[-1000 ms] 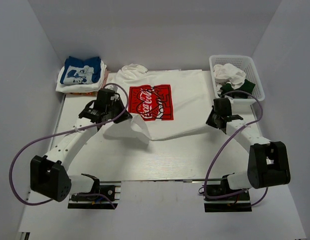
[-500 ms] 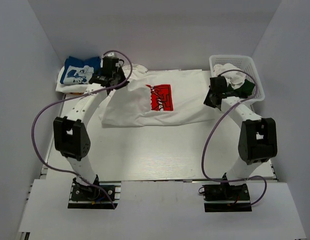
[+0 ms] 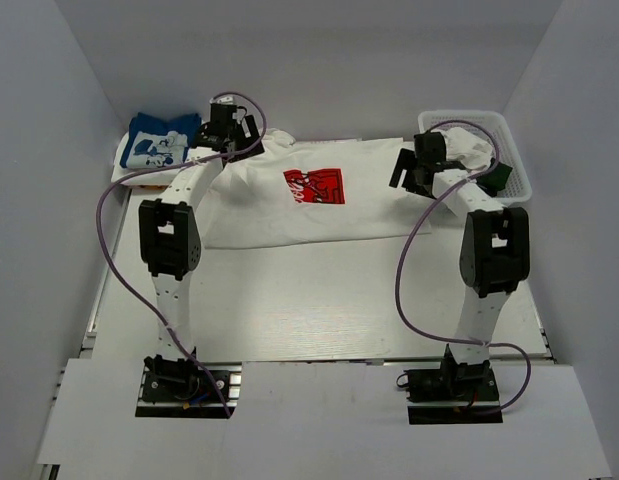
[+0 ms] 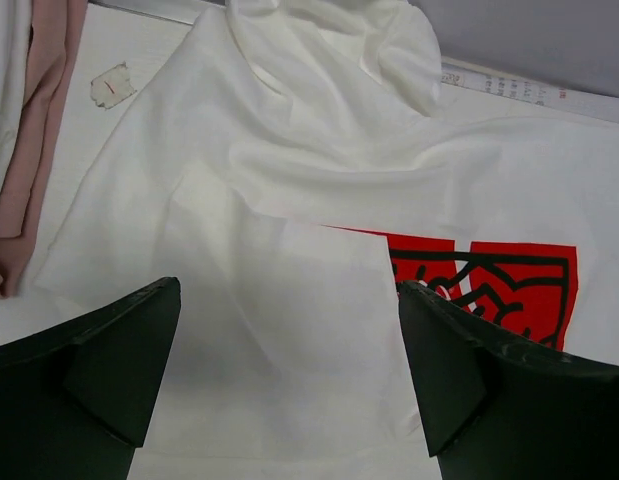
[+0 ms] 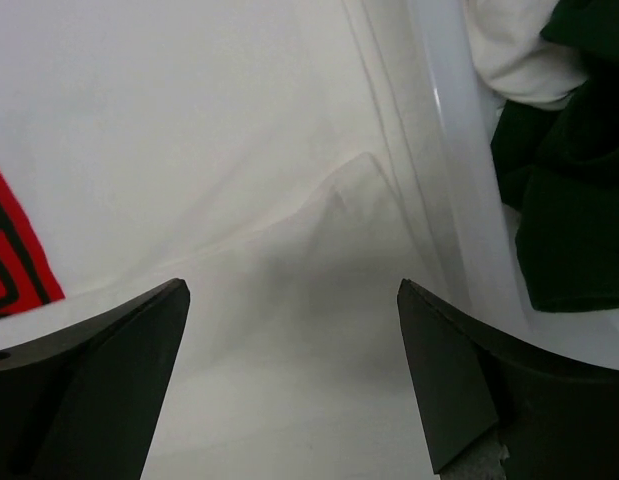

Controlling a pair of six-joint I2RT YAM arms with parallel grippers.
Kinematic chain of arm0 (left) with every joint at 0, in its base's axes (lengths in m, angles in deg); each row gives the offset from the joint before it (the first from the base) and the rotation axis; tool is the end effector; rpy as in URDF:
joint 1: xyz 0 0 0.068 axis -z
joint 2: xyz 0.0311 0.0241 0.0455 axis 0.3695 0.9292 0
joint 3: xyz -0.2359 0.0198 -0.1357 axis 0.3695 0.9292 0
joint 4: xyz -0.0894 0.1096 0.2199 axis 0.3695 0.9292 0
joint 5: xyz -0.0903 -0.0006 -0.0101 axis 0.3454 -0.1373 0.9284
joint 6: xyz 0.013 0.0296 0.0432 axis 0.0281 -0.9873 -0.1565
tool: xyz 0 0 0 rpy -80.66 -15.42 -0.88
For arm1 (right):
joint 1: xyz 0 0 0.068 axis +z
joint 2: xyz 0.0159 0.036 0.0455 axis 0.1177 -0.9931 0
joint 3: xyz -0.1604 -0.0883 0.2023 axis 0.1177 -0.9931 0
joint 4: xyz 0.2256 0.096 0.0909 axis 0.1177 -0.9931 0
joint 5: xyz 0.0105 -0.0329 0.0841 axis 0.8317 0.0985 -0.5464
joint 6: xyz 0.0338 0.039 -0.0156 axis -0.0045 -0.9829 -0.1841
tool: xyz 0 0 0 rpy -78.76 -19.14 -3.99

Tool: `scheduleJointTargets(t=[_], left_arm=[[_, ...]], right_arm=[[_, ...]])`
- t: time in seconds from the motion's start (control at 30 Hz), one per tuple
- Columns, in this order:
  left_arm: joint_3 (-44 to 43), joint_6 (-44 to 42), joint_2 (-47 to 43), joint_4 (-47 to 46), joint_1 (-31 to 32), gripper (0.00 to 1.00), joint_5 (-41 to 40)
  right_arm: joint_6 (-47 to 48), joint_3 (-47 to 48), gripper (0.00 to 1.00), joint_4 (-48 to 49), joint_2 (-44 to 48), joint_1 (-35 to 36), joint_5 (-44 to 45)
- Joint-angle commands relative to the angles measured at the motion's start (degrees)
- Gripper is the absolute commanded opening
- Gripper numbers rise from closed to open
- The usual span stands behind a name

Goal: Fold and stack the t-shirts
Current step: Fold the flattened tshirt in 1/3 of the way, then move the tshirt to the center of the board

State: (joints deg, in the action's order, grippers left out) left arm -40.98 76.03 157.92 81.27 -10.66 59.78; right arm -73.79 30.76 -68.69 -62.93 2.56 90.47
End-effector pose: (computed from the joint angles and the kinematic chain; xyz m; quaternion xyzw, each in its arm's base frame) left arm 0.5058 -0.0952 0.2645 -0.1030 0.8998 -0.0781 0.4167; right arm 0.4442 0.0646 0.2328 0.1339 0.9056 -0.0020 0.4024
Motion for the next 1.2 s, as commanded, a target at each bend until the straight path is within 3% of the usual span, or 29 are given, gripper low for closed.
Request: scheduleJointTargets(t=[0.0,0.17,0.3,0.63,0.83,1.0,1.17], left_arm=[[2.76,-1.92,-7.11,-2.99,0.05,1.00,1.63],[15.15,-0.42,-12.73,-6.60,0.05,1.00,6.98],[29.74,2.03,-16.96,-11.08,0.05,1.00,7.52],[38.01,5.11,-12.65,-9.86,0.05,1.00,6.03],[49.50,8.26,-16.60,-7.92,0.05,1.00,3.40],[61.56,12.66,-27.23,-4.24,1.28,1.00,0.49],[77.56,19.07,-39.88,-0.11,1.81,1.00,5.49]], right_arm=[[2.25,-3.39,0.90,2.73,7.28,0.26,-5.16],[3.57,-10.61,0.90,6.43,10.90,1.84,-11.58],[3.92,-12.20,0.90,6.61,9.94,3.42,-11.06],[0.76,-12.11,0.90,6.44,1.42,5.88,-9.48],[-2.92,-21.05,0.90,7.84,2.46,6.15,-9.39],[-6.00,-35.63,0.90,7.93,11.42,8.07,-8.69],[-10.04,-48.66,0.90,4.17,25.48,10.10,-6.23]])
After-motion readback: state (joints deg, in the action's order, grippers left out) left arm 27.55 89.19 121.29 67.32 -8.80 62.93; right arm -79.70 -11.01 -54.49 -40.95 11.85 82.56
